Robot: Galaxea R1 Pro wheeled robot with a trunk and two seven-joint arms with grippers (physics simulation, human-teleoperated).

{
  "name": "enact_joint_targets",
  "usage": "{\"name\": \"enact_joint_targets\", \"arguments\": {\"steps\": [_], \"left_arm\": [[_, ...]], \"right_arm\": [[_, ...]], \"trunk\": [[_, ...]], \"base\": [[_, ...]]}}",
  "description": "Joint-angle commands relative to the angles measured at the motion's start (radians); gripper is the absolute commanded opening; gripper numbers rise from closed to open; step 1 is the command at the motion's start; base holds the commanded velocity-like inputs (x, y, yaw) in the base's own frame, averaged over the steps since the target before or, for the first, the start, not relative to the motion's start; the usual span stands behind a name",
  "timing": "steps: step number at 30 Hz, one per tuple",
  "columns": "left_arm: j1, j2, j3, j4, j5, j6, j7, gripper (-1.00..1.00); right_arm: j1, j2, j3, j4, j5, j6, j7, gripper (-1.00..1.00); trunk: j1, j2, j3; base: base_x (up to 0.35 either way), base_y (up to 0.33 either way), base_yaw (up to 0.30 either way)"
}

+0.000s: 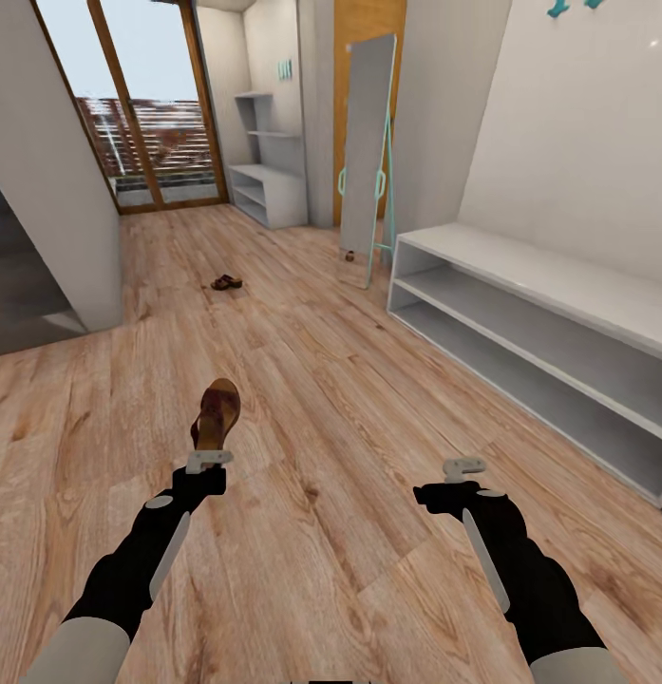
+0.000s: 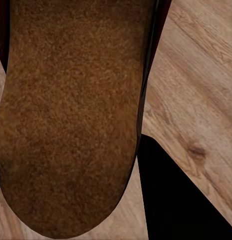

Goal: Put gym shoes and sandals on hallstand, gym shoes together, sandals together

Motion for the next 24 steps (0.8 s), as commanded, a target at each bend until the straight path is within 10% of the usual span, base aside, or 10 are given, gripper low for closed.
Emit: {"name": "enact_joint_targets", "arguments": {"steps": [1,24], "left_arm": [[0.000,0.000,0.000,-0.002,0.000,0.006,-0.004,-1.00],[0.000,0.001,0.001,-0.002,0.000,0.006,-0.004,-1.00]], "right_arm": [[-0.001,-0.001,0.001,-0.001,-0.001,0.005,0.000,1.00],[-0.001,-0.001,0.003,-0.001,0.001,0.005,0.000,1.00]], "trunk": [[0.000,0.000,-0.001],[0.061,-0.112,-0.038]], "base": [[0.000,0.000,0.000],[0.000,0.000,0.000]]}}
